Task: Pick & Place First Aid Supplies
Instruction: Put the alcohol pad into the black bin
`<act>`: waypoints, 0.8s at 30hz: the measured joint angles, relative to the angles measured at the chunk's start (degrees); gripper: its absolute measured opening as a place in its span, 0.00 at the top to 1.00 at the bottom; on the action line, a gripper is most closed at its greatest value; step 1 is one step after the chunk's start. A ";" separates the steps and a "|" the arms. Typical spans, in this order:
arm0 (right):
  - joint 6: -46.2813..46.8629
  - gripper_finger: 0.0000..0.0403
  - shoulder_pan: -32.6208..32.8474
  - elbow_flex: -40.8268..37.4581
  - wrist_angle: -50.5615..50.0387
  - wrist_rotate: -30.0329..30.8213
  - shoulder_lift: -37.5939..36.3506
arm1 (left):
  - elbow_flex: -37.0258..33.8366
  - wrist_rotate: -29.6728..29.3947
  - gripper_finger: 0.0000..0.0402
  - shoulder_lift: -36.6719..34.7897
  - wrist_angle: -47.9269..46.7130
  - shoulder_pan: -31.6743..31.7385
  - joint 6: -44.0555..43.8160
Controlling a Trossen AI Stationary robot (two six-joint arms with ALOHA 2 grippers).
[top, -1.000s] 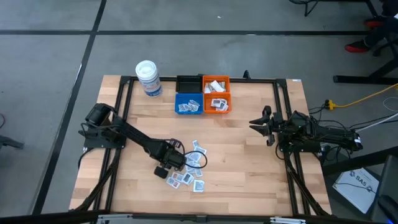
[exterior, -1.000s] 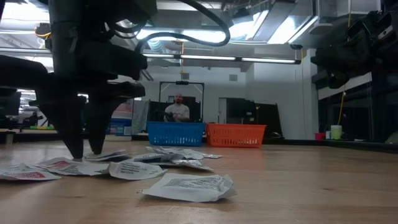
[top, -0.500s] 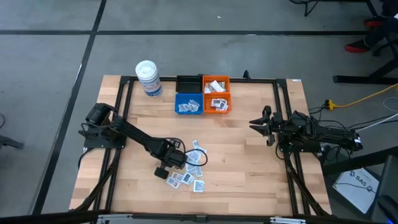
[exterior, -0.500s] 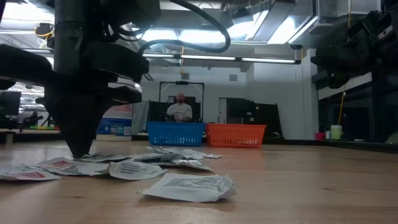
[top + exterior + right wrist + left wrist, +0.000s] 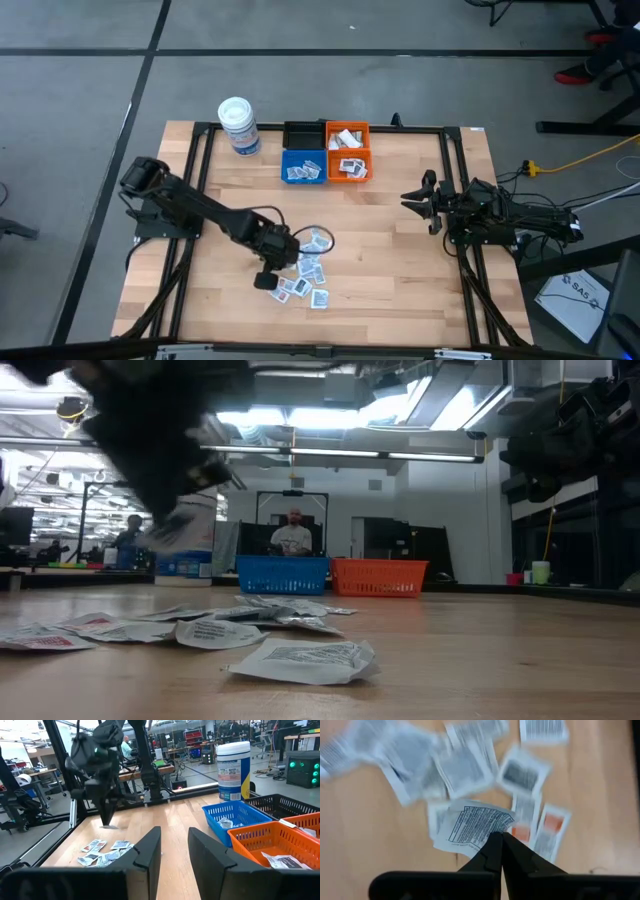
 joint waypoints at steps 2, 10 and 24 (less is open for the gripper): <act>0.00 0.75 0.01 -0.01 0.00 -0.01 -0.02 | 0.00 -0.09 1.00 -1.33 2.61 0.94 -1.14; 0.01 0.75 0.00 0.00 0.00 0.00 -0.02 | 0.04 5.20 1.00 -4.55 17.55 5.39 -5.27; 0.00 0.75 0.01 -0.01 0.00 0.01 0.00 | 0.11 12.84 1.00 -5.60 37.58 13.04 -8.09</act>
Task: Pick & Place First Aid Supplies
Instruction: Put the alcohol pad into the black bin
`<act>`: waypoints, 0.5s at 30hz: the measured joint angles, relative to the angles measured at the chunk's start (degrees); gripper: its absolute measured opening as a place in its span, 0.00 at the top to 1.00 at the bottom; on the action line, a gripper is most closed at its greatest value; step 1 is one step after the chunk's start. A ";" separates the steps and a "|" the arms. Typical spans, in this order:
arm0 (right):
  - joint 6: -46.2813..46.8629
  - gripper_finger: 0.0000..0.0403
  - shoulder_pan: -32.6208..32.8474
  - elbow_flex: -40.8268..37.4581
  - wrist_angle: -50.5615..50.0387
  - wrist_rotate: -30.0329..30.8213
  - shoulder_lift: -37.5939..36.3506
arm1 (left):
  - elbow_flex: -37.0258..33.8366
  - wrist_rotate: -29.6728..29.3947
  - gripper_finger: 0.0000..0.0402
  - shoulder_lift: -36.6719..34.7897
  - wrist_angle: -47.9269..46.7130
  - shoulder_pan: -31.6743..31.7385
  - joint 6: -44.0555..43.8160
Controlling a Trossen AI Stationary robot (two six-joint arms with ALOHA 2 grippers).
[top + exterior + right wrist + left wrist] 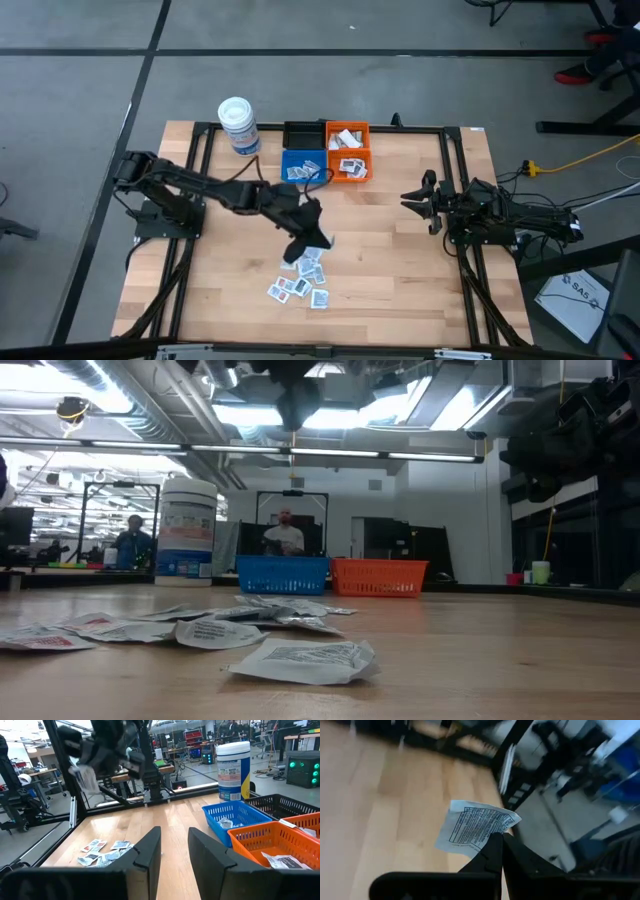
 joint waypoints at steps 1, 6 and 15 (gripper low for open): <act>0.00 0.75 -0.02 0.02 0.00 0.00 0.00 | 0.00 0.29 1.00 0.00 1.44 0.44 -0.16; 0.02 0.75 -0.02 0.02 0.00 0.00 -0.01 | 0.00 1.94 1.00 0.00 7.19 3.06 -0.86; 0.00 0.75 -0.02 0.02 0.00 -0.01 -0.01 | 0.00 3.28 1.00 0.00 16.43 5.42 -3.24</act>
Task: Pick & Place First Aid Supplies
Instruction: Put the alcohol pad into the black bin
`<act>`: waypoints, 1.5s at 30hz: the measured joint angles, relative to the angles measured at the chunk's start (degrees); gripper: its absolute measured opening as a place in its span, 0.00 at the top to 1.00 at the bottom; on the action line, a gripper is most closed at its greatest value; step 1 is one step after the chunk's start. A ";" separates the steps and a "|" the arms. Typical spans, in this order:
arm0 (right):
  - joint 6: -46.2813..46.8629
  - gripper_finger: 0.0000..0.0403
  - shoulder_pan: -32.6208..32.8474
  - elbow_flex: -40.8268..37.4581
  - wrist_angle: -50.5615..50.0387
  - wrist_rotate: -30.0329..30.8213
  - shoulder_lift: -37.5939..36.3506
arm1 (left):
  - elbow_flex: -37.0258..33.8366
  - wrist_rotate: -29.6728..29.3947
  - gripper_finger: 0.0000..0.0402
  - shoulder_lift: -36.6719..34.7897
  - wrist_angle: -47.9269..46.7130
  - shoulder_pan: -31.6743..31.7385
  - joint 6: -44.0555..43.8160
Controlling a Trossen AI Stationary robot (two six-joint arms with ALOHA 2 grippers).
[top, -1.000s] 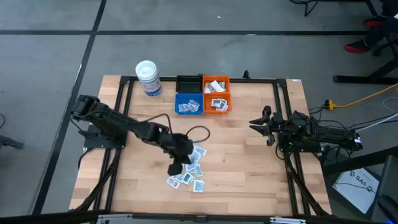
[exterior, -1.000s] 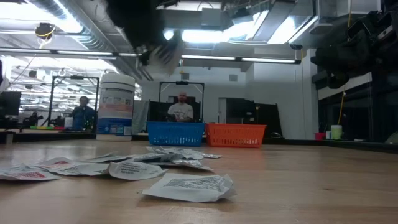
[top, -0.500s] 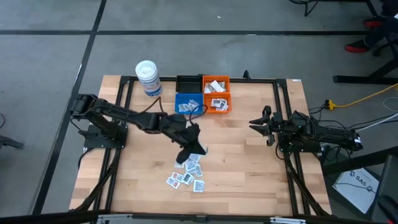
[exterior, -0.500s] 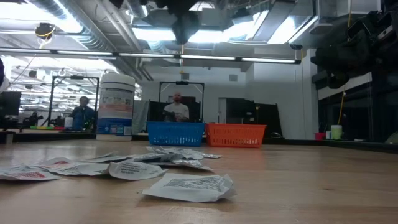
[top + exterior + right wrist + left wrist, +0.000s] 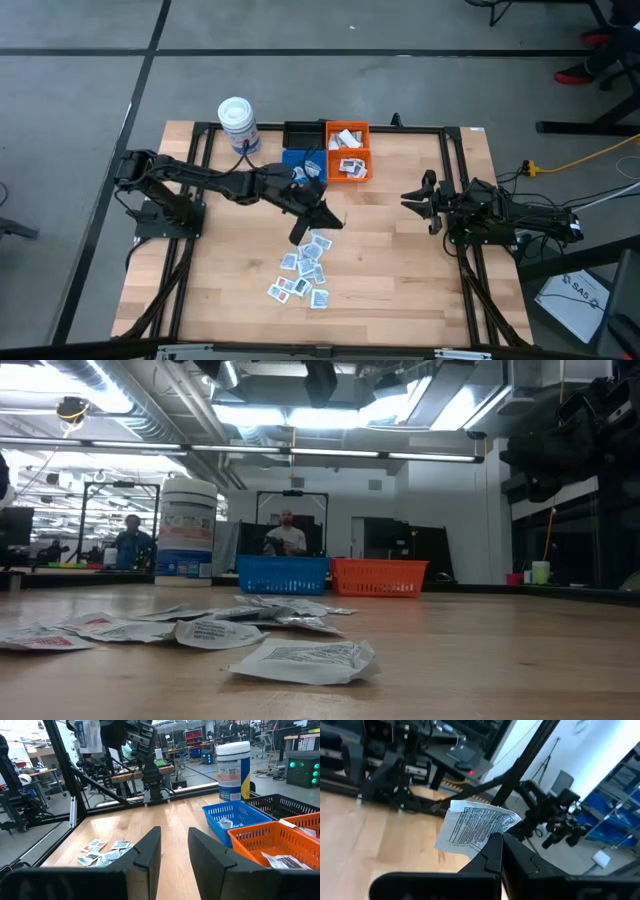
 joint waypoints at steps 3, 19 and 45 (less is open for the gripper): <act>0.00 0.75 0.00 0.00 0.00 -0.01 0.01 | 0.00 -1.56 1.00 0.00 -0.18 0.07 0.04; 0.00 0.75 0.02 -0.02 0.00 -0.01 -0.01 | 0.00 -10.18 1.00 0.00 -10.04 3.15 0.73; 0.00 0.75 0.02 0.00 0.00 -0.01 -0.01 | 0.02 27.64 1.00 -0.22 -9.57 29.83 14.18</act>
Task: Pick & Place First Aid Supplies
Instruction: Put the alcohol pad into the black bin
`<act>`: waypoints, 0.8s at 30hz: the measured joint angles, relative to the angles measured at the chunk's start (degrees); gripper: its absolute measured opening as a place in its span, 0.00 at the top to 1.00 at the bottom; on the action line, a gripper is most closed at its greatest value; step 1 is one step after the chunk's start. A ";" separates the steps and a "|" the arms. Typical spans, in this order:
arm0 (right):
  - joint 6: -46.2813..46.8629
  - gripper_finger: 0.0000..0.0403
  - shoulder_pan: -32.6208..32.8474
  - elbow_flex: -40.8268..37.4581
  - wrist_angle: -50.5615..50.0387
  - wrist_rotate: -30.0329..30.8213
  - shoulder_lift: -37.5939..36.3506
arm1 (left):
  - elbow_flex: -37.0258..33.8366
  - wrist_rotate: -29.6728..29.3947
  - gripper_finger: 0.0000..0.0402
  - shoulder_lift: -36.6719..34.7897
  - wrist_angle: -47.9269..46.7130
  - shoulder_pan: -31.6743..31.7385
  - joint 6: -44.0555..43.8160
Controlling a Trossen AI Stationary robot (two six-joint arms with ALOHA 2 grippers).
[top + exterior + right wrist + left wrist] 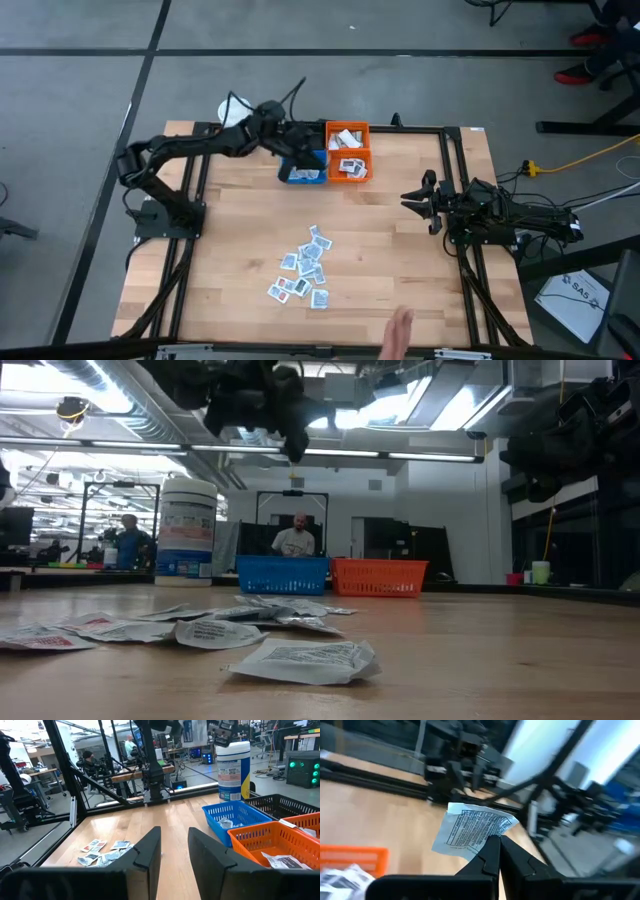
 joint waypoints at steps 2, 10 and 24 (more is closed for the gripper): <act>0.01 0.75 -0.01 -0.01 0.00 0.00 0.01 | 0.00 4.91 1.00 1.05 0.46 1.74 -1.14; 0.02 0.75 0.00 -0.01 0.00 0.01 0.02 | 0.66 10.42 1.00 6.43 13.08 3.76 -13.31; 0.00 0.75 -0.01 0.00 0.00 0.02 0.00 | 10.14 0.51 1.00 12.72 15.22 4.84 -17.53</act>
